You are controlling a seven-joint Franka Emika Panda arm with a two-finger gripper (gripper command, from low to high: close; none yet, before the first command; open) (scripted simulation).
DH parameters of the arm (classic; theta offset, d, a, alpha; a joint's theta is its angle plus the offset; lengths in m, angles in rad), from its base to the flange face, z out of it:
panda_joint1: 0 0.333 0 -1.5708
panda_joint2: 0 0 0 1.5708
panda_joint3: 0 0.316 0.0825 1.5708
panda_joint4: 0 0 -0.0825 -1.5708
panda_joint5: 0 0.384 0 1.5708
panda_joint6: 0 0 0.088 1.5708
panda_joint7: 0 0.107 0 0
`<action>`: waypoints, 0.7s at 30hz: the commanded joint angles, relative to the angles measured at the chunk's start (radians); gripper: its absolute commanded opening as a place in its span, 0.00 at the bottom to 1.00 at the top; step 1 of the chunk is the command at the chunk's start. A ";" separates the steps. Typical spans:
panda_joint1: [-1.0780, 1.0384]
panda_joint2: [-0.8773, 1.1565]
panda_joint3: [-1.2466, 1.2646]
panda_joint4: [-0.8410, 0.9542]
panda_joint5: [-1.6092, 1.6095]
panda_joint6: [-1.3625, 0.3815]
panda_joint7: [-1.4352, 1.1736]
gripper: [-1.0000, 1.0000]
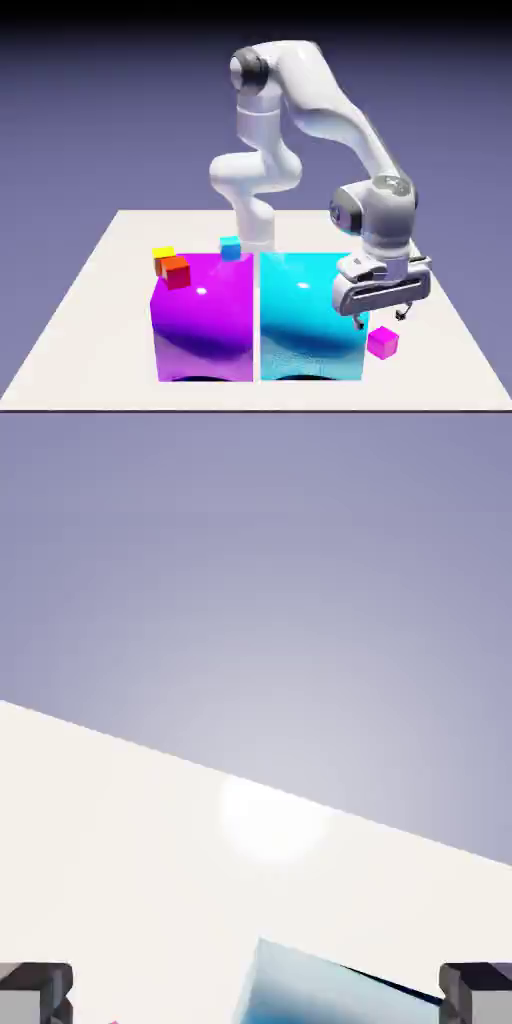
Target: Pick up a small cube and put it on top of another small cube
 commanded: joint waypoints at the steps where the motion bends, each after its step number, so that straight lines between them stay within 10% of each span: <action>1: -0.004 0.036 0.024 0.026 -0.017 -0.041 0.011 0.50; 21: -0.150 0.618 0.464 0.383 -0.394 -0.738 0.213 0.50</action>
